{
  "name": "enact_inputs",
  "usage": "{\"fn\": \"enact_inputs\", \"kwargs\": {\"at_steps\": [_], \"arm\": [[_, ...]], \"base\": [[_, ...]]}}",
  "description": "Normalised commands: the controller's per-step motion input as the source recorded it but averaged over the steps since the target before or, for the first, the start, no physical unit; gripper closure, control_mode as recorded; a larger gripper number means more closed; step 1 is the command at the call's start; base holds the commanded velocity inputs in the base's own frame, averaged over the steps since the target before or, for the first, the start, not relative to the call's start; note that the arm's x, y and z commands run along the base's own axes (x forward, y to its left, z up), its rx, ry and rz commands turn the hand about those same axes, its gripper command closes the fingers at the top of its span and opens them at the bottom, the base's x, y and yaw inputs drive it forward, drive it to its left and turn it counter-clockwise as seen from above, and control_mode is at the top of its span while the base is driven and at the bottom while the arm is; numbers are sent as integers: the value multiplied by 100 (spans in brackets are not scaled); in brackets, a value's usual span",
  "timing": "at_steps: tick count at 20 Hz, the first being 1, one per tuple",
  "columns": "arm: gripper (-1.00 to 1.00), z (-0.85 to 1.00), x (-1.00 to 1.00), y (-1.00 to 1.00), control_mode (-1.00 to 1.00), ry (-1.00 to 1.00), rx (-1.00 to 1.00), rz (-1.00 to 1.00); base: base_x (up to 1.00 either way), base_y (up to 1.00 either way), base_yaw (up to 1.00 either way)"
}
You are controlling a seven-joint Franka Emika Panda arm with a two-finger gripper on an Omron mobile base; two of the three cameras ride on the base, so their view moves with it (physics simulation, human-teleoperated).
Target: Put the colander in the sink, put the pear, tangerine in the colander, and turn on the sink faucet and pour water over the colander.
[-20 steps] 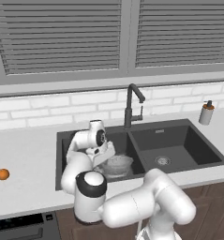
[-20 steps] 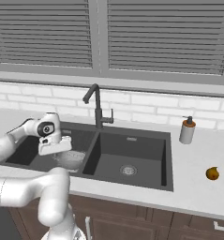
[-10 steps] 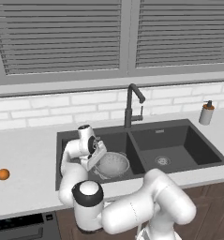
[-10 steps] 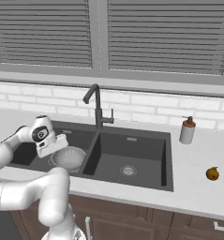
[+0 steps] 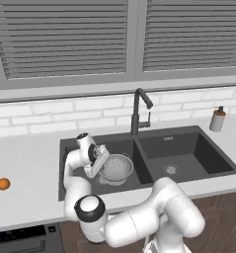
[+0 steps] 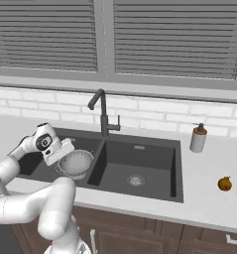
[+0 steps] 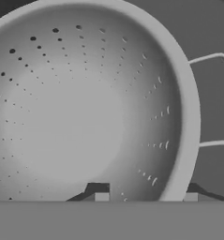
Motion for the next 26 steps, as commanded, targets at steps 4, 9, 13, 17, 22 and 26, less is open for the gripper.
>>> {"fn": "enact_inputs", "kwargs": {"at_steps": [4, 9, 13, 17, 22, 26], "arm": [[-100, -49, -10, 0, -100, -33, -16, -16], [-100, -3, -66, -2, -100, -40, 0, -13], [-100, 6, -75, 0, -100, -30, 0, -17], [-100, 10, -76, 15, -100, -10, 0, -9], [-100, 38, -10, 38, -100, 0, 0, -6], [-100, 64, 0, 75, -100, 0, 6, -2]], "base": [[0, 0, 0], [0, 0, 0], [0, 0, 0], [0, 0, 0], [0, 0, 0], [0, 0, 0]]}}
